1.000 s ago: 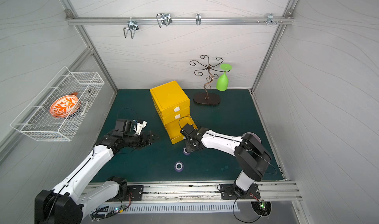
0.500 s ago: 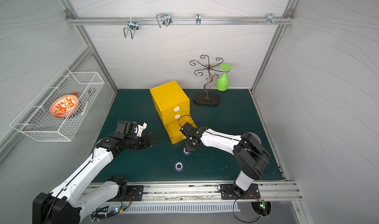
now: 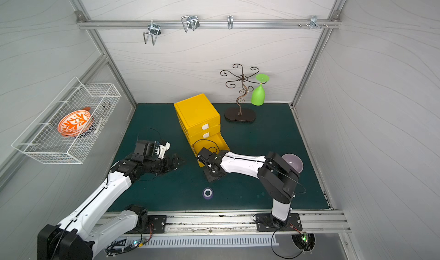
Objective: Place the transparent tape into the drawer according to color
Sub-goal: Pick up the tape at the center of the board.
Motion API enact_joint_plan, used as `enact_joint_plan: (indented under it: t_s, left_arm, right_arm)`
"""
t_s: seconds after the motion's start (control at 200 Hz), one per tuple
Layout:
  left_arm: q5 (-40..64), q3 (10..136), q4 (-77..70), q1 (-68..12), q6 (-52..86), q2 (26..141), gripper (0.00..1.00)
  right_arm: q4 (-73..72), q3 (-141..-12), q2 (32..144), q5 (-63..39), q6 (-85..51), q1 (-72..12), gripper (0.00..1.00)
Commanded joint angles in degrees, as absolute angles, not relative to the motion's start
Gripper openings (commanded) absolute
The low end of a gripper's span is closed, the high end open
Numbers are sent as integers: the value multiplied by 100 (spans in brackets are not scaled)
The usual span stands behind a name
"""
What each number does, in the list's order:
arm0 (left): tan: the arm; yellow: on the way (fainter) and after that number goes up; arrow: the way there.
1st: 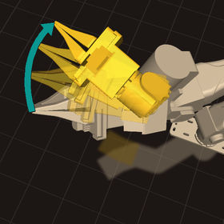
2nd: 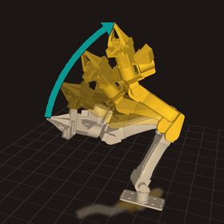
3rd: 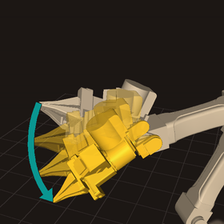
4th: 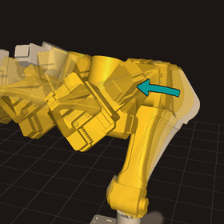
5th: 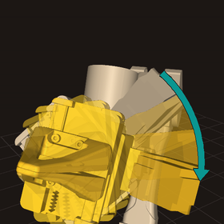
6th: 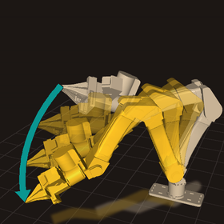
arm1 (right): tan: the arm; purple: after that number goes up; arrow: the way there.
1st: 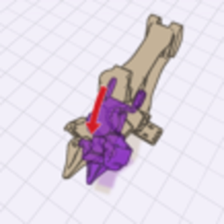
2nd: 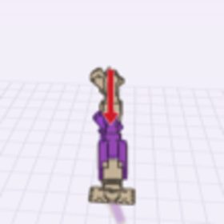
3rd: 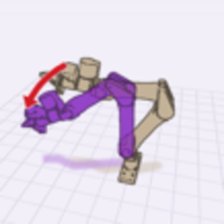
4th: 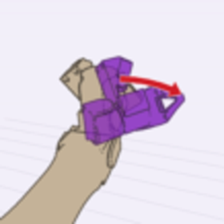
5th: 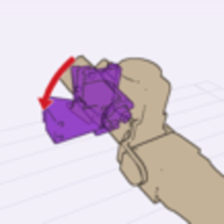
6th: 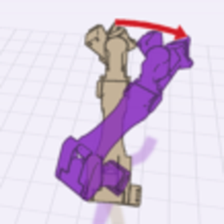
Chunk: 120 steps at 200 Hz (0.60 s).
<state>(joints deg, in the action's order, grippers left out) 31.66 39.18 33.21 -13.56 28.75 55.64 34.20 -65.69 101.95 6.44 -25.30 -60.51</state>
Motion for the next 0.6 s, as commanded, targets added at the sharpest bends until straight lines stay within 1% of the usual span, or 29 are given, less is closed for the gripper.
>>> enact_joint_plan:
  t_s: [0.0,0.44,0.535,0.595]
  left_arm:
    - [3103,3948,3322,-1373,2839,5493,99]
    - [3090,3946,3314,-1371,2839,5519,99]
    - [3087,3951,3313,-1371,2834,5541,99]
    - [3088,3946,3313,-1371,2830,5554,99]
  right_arm:
    - [3604,-6609,10330,689,-2371,-6047,45]
    - [3613,-6679,10688,590,-2129,-6047,47]
    - [3708,-6734,10813,563,-2040,-6047,45]
    - [3815,-6784,10903,558,-1992,-6056,41]
